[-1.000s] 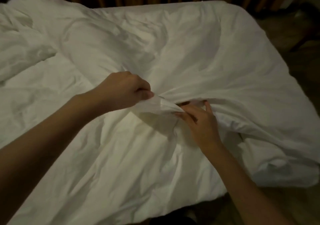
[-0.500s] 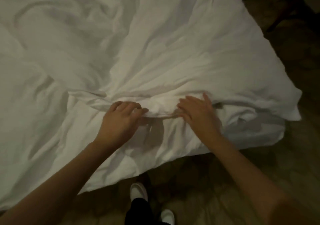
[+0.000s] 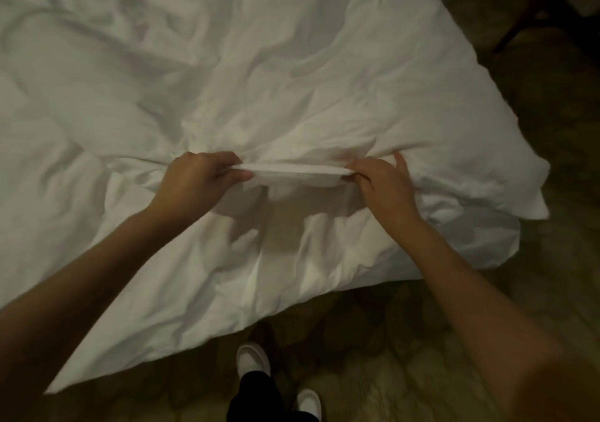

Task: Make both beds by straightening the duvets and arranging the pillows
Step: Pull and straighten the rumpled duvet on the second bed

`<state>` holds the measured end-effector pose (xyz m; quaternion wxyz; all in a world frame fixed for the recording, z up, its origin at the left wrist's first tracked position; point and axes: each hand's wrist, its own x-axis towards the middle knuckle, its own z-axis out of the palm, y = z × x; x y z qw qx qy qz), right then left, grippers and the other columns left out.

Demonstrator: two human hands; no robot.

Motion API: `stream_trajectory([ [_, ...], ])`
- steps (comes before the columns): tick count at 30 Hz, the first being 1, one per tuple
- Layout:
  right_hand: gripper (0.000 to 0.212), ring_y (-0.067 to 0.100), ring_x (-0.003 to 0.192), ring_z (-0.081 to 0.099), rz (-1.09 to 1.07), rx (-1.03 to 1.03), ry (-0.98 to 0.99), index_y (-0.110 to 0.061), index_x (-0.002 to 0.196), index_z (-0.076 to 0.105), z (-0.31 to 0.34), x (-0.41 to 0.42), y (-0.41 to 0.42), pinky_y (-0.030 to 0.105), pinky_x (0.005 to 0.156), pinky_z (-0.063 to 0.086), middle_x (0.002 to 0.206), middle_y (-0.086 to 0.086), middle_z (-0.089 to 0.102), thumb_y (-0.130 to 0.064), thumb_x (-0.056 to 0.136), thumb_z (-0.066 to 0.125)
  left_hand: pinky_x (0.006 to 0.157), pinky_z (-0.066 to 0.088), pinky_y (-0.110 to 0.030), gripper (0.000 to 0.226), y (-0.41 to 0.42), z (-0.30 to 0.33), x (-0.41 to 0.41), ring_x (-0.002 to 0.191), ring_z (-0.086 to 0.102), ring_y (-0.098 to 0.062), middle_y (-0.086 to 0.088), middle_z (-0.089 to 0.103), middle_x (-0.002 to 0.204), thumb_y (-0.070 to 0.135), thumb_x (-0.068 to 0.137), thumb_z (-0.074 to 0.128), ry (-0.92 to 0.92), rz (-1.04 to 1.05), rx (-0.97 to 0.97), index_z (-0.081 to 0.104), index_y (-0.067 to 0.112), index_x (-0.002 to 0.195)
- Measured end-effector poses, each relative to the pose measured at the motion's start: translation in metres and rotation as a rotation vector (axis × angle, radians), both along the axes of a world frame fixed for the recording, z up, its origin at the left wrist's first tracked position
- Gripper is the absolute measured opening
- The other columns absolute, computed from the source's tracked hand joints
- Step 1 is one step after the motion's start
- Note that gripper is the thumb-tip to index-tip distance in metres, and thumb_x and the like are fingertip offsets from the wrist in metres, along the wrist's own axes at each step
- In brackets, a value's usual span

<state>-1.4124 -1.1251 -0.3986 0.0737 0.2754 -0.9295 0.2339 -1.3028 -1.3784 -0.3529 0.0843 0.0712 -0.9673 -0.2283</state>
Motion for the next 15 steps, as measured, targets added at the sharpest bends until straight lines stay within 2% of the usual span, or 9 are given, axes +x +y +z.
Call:
stream_trajectory([
  [2, 0.024, 0.028, 0.109, 0.061, 0.009, 0.039, -0.055, -0.005, 0.108, 0.069, 0.018, 0.003, 0.01, 0.047, 0.116, 0.008, 0.112, 0.013, 0.068, -0.008, 0.095, 0.05, 0.06, 0.039, -0.031, 0.048, 0.008, 0.014, 0.003, 0.068, 0.061, -0.029, -0.006, 0.065, 0.067, 0.052, 0.081, 0.041, -0.015, 0.02, 0.077, 0.068, 0.012, 0.08],
  [4, 0.024, 0.029, 0.105, 0.063, 0.049, 0.023, 0.013, -0.004, 0.106, 0.07, 0.033, 0.006, 0.024, 0.049, 0.115, 0.011, 0.11, 0.013, 0.069, -0.005, 0.093, 0.05, 0.058, 0.036, -0.019, 0.056, 0.017, 0.024, 0.012, 0.063, 0.057, -0.027, 0.0, 0.058, 0.059, 0.056, 0.081, 0.037, -0.003, 0.037, 0.119, 0.066, 0.009, 0.076],
  [5, 0.025, 0.03, 0.1, 0.065, 0.068, 0.014, 0.03, -0.004, 0.102, 0.072, 0.038, 0.01, 0.031, 0.052, 0.113, 0.014, 0.106, 0.013, 0.071, -0.006, 0.09, 0.05, 0.057, 0.036, -0.02, 0.057, 0.021, 0.027, 0.02, 0.061, 0.056, -0.026, 0.002, 0.056, 0.056, 0.058, 0.08, 0.035, 0.005, 0.037, 0.122, 0.064, 0.009, 0.074],
  [7, 0.024, 0.028, 0.093, 0.068, 0.087, 0.047, -0.01, -0.009, 0.096, 0.075, 0.038, 0.02, 0.037, 0.052, 0.112, 0.018, 0.099, 0.01, 0.073, -0.008, 0.088, 0.052, 0.055, 0.038, -0.031, 0.057, 0.029, 0.022, 0.04, 0.058, 0.055, -0.024, 0.002, 0.056, 0.055, 0.06, 0.079, 0.031, -0.003, 0.025, 0.108, 0.062, 0.013, 0.069],
  [8, 0.024, 0.024, 0.086, 0.069, 0.107, 0.082, -0.026, -0.012, 0.092, 0.076, 0.032, 0.028, 0.037, 0.051, 0.111, 0.021, 0.092, 0.007, 0.074, -0.01, 0.087, 0.053, 0.055, 0.039, -0.032, 0.055, 0.032, 0.012, 0.053, 0.057, 0.056, -0.024, 0.001, 0.058, 0.056, 0.059, 0.08, 0.03, -0.022, 0.024, 0.089, 0.061, 0.015, 0.068],
  [10, 0.028, 0.016, 0.073, 0.07, 0.23, 0.197, 0.016, -0.02, 0.081, 0.076, 0.006, 0.044, 0.038, 0.051, 0.111, 0.022, 0.078, 0.0, 0.074, -0.02, 0.085, 0.049, 0.057, 0.041, -0.032, 0.054, 0.037, -0.023, 0.083, 0.065, 0.06, -0.025, 0.001, 0.061, 0.065, 0.06, 0.079, 0.029, -0.153, 0.029, 0.056, 0.062, 0.019, 0.071],
  [12, 0.036, 0.014, 0.083, 0.068, 0.321, 0.333, -0.1, -0.024, 0.087, 0.075, -0.022, 0.056, 0.044, 0.042, 0.115, 0.004, 0.083, -0.004, 0.073, -0.032, 0.089, 0.04, 0.064, 0.047, -0.031, 0.052, 0.043, -0.058, 0.106, 0.081, 0.065, -0.027, 0.0, 0.066, 0.086, 0.057, 0.08, 0.031, -0.297, 0.017, 0.012, 0.068, 0.021, 0.086],
  [13, 0.039, 0.015, 0.089, 0.068, 0.323, 0.343, -0.12, -0.024, 0.092, 0.073, -0.033, 0.059, 0.048, 0.039, 0.114, 0.001, 0.086, -0.004, 0.072, -0.036, 0.089, 0.037, 0.069, 0.05, -0.032, 0.049, 0.046, -0.072, 0.113, 0.088, 0.066, -0.029, -0.003, 0.067, 0.096, 0.052, 0.082, 0.035, -0.315, -0.017, -0.021, 0.069, 0.02, 0.096],
  [15, 0.04, 0.015, 0.096, 0.065, 0.28, 0.328, -0.109, -0.021, 0.103, 0.071, -0.041, 0.059, 0.059, 0.04, 0.113, 0.007, 0.095, -0.003, 0.072, -0.039, 0.086, 0.04, 0.08, 0.047, -0.036, 0.046, 0.06, -0.083, 0.11, 0.096, 0.063, -0.03, -0.009, 0.067, 0.108, 0.043, 0.083, 0.041, -0.245, -0.038, -0.093, 0.066, 0.017, 0.111],
])
